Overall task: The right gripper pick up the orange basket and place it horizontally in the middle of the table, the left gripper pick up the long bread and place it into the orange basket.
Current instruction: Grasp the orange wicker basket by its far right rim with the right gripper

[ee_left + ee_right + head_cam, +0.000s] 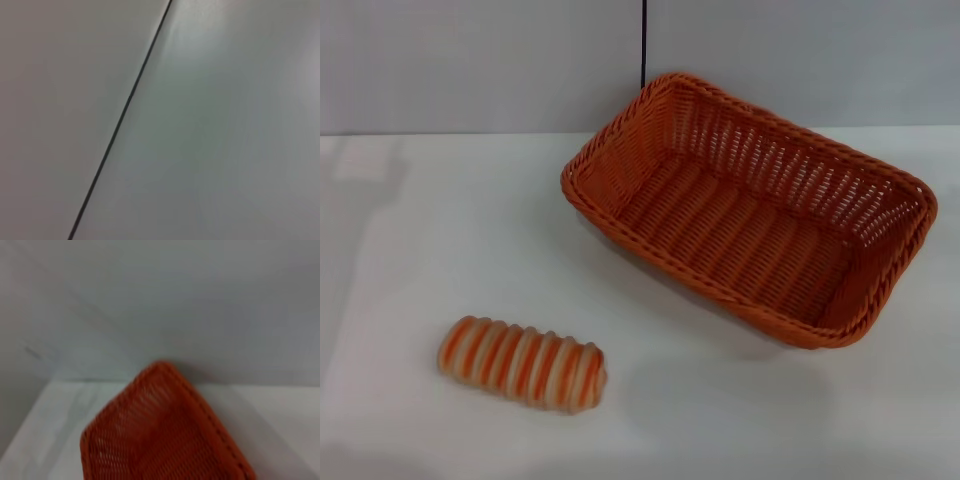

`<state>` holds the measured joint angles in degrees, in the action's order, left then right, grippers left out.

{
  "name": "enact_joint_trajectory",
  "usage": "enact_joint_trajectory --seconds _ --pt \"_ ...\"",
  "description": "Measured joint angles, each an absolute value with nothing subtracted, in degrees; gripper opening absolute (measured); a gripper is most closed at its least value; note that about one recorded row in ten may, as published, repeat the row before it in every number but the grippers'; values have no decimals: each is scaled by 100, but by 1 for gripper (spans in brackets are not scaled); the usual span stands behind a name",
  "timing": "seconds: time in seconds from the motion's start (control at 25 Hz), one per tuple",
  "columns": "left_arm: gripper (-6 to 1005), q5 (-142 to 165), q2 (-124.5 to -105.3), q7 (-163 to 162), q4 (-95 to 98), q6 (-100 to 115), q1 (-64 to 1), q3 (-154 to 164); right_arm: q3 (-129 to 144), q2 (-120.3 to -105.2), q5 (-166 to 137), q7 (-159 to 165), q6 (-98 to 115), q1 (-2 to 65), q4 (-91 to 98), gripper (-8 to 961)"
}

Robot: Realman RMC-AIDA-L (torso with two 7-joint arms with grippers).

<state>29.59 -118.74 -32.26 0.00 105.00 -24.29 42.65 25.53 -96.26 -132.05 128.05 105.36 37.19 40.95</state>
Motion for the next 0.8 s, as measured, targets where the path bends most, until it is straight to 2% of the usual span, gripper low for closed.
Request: enact_joint_trajectory --seconds 0.6,0.8 --pt "782 2964 -11883 -3252 -60 10952 -2063 4550 3841 -9747 -13530 13052 9688 4234 3671 670" --pt "782 2962 -11886 -3284 -87 11063 -1985 4553 3907 -9876 -13960 13160 9493 4408 3627 668"
